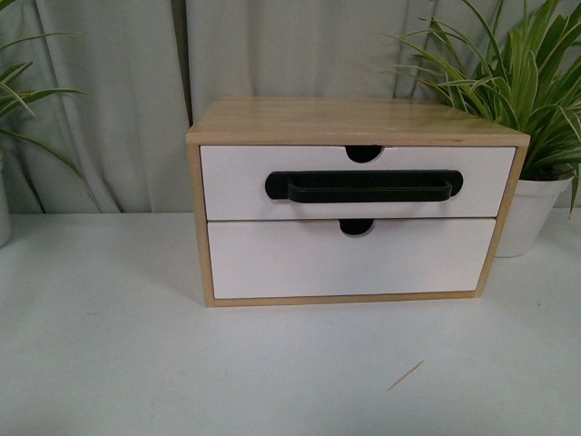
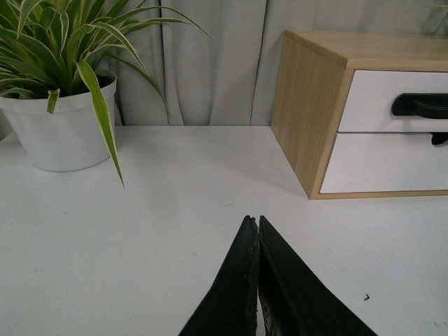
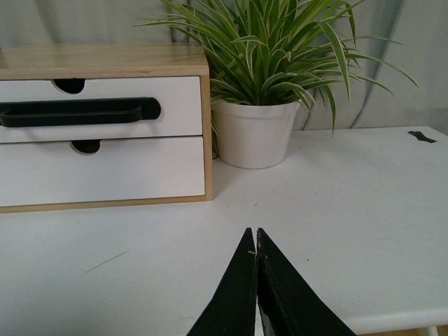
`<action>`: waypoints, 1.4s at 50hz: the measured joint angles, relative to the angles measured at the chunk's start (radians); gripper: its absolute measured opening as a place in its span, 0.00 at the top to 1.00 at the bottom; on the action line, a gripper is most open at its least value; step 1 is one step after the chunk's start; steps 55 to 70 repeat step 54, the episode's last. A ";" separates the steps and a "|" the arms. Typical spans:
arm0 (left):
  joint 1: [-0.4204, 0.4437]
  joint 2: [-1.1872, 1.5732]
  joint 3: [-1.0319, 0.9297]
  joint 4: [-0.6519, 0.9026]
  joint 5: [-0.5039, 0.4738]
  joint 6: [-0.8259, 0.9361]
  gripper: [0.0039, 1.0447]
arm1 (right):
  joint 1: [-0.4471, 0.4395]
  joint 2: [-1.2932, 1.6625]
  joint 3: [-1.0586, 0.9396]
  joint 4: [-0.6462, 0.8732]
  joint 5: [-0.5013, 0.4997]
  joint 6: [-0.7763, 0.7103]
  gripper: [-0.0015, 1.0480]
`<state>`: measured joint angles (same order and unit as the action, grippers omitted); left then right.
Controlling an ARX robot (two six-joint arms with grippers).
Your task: Close drawer sideways
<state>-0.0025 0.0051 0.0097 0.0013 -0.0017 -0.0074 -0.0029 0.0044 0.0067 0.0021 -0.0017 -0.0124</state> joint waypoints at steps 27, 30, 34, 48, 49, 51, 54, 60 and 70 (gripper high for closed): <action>0.000 -0.001 0.000 -0.001 0.000 0.000 0.37 | 0.000 0.000 0.000 0.000 0.000 0.000 0.44; 0.000 -0.001 0.000 -0.001 0.000 0.000 0.29 | 0.000 0.000 0.000 0.000 0.000 0.000 0.36; 0.000 -0.001 0.000 -0.001 0.000 0.000 0.17 | 0.000 0.000 0.000 0.000 0.000 0.000 0.24; 0.000 -0.001 0.000 -0.001 0.000 0.000 0.05 | 0.000 0.000 0.000 0.000 0.000 0.002 0.09; 0.000 -0.001 0.000 -0.001 0.000 0.000 0.05 | 0.000 0.000 0.000 0.000 0.000 0.002 0.09; 0.000 -0.001 0.000 -0.001 0.000 0.000 0.05 | 0.000 0.000 0.000 0.000 0.000 0.002 0.09; 0.000 -0.001 0.000 -0.001 0.000 0.000 0.05 | 0.000 0.000 0.000 0.000 0.000 0.002 0.09; 0.000 -0.001 0.000 -0.001 0.000 0.000 0.05 | 0.000 0.000 0.000 0.000 0.000 0.002 0.09; 0.000 -0.001 0.000 -0.001 0.000 0.000 0.05 | 0.000 0.000 0.000 0.000 0.000 0.002 0.09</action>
